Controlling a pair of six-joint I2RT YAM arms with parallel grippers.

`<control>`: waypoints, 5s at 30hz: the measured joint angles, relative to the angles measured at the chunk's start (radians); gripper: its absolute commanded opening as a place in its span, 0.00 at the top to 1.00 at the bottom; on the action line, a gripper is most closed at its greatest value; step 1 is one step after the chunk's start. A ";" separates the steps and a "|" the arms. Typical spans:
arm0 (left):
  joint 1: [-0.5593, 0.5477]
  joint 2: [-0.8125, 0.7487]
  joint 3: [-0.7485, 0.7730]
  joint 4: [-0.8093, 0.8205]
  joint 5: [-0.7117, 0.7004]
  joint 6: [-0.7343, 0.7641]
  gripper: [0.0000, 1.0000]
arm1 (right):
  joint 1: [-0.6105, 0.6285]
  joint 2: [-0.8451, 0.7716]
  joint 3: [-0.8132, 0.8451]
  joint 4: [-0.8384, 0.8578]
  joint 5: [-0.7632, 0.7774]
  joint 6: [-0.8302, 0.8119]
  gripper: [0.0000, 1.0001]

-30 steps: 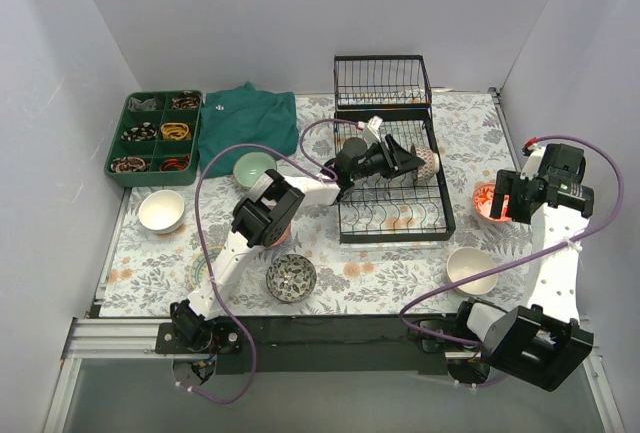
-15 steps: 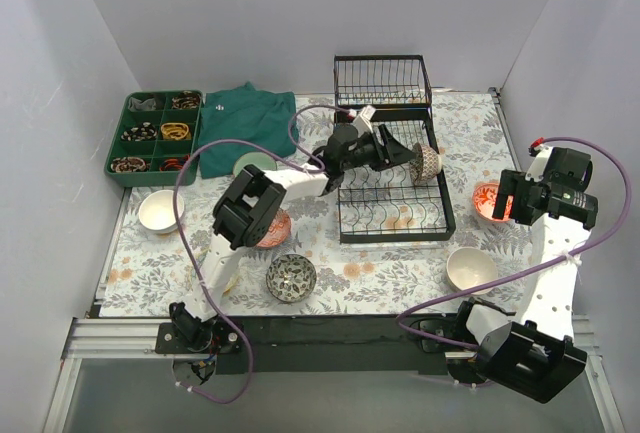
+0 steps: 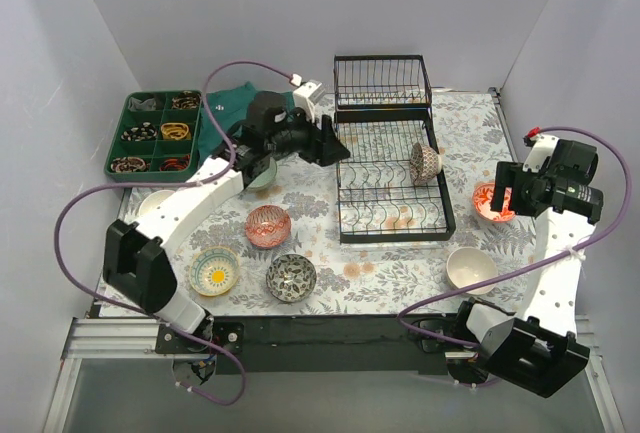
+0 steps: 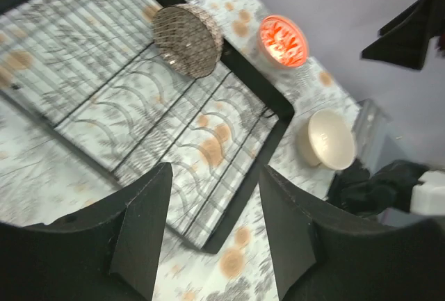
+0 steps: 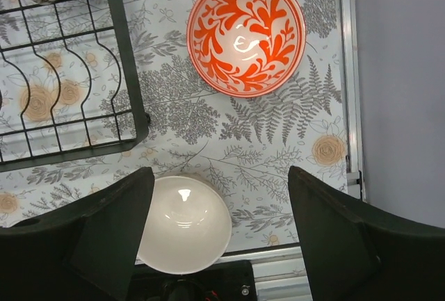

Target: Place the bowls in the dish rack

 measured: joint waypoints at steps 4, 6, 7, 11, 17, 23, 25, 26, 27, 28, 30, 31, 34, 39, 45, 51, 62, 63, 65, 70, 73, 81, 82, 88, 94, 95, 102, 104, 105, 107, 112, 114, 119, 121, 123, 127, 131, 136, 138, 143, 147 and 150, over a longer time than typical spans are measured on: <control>0.026 -0.089 0.035 -0.229 -0.083 0.240 0.39 | 0.000 0.013 0.032 0.001 -0.056 -0.028 0.13; 0.035 -0.095 0.036 -0.324 -0.149 0.352 0.42 | 0.000 0.014 0.040 0.001 -0.085 -0.037 0.13; 0.042 -0.084 0.038 -0.368 -0.185 0.398 0.43 | 0.000 0.014 0.041 0.002 -0.100 -0.040 0.13; 0.071 0.045 0.115 -0.530 -0.290 0.502 0.46 | 0.000 0.016 0.045 0.002 -0.146 -0.045 0.13; 0.114 0.224 0.157 -0.614 -0.416 0.560 0.49 | 0.000 0.057 0.091 0.009 -0.166 -0.045 0.13; 0.133 0.297 0.169 -0.618 -0.494 0.576 0.50 | 0.000 0.091 0.150 0.026 -0.170 -0.042 0.13; 0.138 0.319 0.182 -0.620 -0.515 0.577 0.52 | 0.000 0.091 0.157 0.027 -0.170 -0.042 0.13; 0.140 0.325 0.187 -0.618 -0.521 0.575 0.52 | 0.000 0.092 0.157 0.026 -0.170 -0.043 0.13; 0.143 0.333 0.190 -0.614 -0.528 0.575 0.53 | 0.000 0.094 0.157 0.025 -0.169 -0.045 0.13; 0.145 0.338 0.191 -0.610 -0.535 0.575 0.53 | 0.000 0.096 0.157 0.025 -0.169 -0.045 0.13; 0.151 0.344 0.191 -0.605 -0.548 0.575 0.58 | 0.000 0.101 0.157 0.025 -0.169 -0.045 0.13; 0.152 0.347 0.191 -0.603 -0.553 0.576 0.60 | 0.000 0.101 0.157 0.025 -0.169 -0.045 0.13; 0.156 0.349 0.182 -0.590 -0.563 0.573 0.70 | 0.000 0.101 0.155 0.027 -0.169 -0.045 0.14; 0.157 0.349 0.159 -0.581 -0.568 0.572 0.74 | 0.000 0.101 0.141 0.027 -0.169 -0.044 0.14; 0.157 0.348 0.133 -0.575 -0.582 0.580 0.90 | 0.000 0.099 0.115 0.033 -0.170 -0.043 0.14; 0.157 0.337 0.127 -0.578 -0.596 0.606 1.00 | 0.000 0.093 0.096 0.045 -0.174 -0.040 0.15; 0.158 0.272 0.556 -0.831 -0.131 0.540 1.00 | 0.000 0.086 0.095 0.045 -0.159 -0.042 0.16; 0.156 0.266 0.566 -0.821 -0.074 0.513 1.00 | 0.000 0.090 0.096 0.041 -0.152 -0.044 0.16; 0.152 0.271 0.581 -0.767 0.058 0.420 1.00 | 0.000 0.105 0.099 0.029 -0.137 -0.046 0.16; 0.140 0.258 0.299 -0.194 0.350 -0.055 1.00 | 0.000 0.130 0.116 0.009 -0.074 -0.050 0.15; 0.123 0.293 0.198 0.049 0.383 -0.255 1.00 | 0.000 0.133 0.117 0.001 -0.045 -0.053 0.15; 0.038 0.439 0.156 0.546 0.390 -0.658 1.00 | 0.000 0.153 0.128 -0.013 0.034 -0.056 0.16; 0.034 0.450 0.156 0.583 0.387 -0.686 1.00 | 0.000 0.157 0.134 -0.018 0.040 -0.056 0.16; 0.035 0.521 0.156 0.764 0.340 -0.845 1.00 | -0.002 0.184 0.165 -0.048 0.078 -0.056 0.16; 0.035 0.617 0.167 0.865 0.254 -0.929 1.00 | -0.003 0.227 0.205 -0.072 0.115 -0.056 0.17; 0.034 0.633 0.171 0.877 0.242 -0.935 1.00 | -0.003 0.234 0.213 -0.079 0.121 -0.057 0.16; 0.010 0.747 0.249 0.932 0.180 -0.954 1.00 | -0.004 0.249 0.236 -0.112 0.153 -0.082 0.17; -0.003 0.763 0.258 0.934 0.166 -0.956 1.00 | -0.004 0.252 0.236 -0.114 0.162 -0.086 0.17; -0.008 0.767 0.260 0.934 0.161 -0.958 1.00 | -0.004 0.253 0.236 -0.115 0.164 -0.087 0.18; -0.021 0.782 0.272 0.938 0.149 -0.959 1.00 | -0.004 0.256 0.236 -0.116 0.167 -0.087 0.18; -0.045 0.840 0.313 0.960 0.120 -0.962 1.00 | -0.004 0.259 0.236 -0.123 0.172 -0.087 0.19; -0.051 0.850 0.314 0.959 0.112 -0.962 1.00 | -0.004 0.261 0.236 -0.132 0.175 -0.087 0.19; -0.055 0.871 0.314 0.973 0.081 -0.966 1.00 | -0.004 0.267 0.236 -0.148 0.179 -0.086 0.19; -0.055 0.874 0.314 0.983 0.074 -0.969 1.00 | -0.004 0.267 0.236 -0.156 0.181 -0.085 0.19; -0.059 0.875 0.314 0.990 0.064 -0.970 1.00 | -0.004 0.267 0.236 -0.161 0.183 -0.085 0.19; -0.061 0.876 0.314 0.993 0.050 -0.970 1.00 | -0.004 0.267 0.236 -0.162 0.187 -0.085 0.19; -0.064 0.876 0.304 0.998 0.037 -0.973 1.00 | -0.004 0.272 0.236 -0.164 0.187 -0.084 0.19; -0.068 0.861 0.238 1.051 0.029 -0.988 1.00 | -0.004 0.288 0.240 -0.164 0.186 -0.082 0.20; -0.072 0.855 0.214 1.065 0.026 -0.991 1.00 | -0.004 0.290 0.240 -0.164 0.186 -0.082 0.20; -0.072 0.838 0.177 1.080 0.006 -0.992 0.89 | -0.004 0.290 0.240 -0.164 0.181 -0.080 0.20; -0.072 0.837 0.169 1.061 -0.014 -0.992 0.71 | -0.004 0.290 0.240 -0.164 0.172 -0.078 0.20; -0.072 0.836 0.163 1.041 -0.029 -0.992 0.64 | -0.004 0.290 0.240 -0.164 0.165 -0.077 0.20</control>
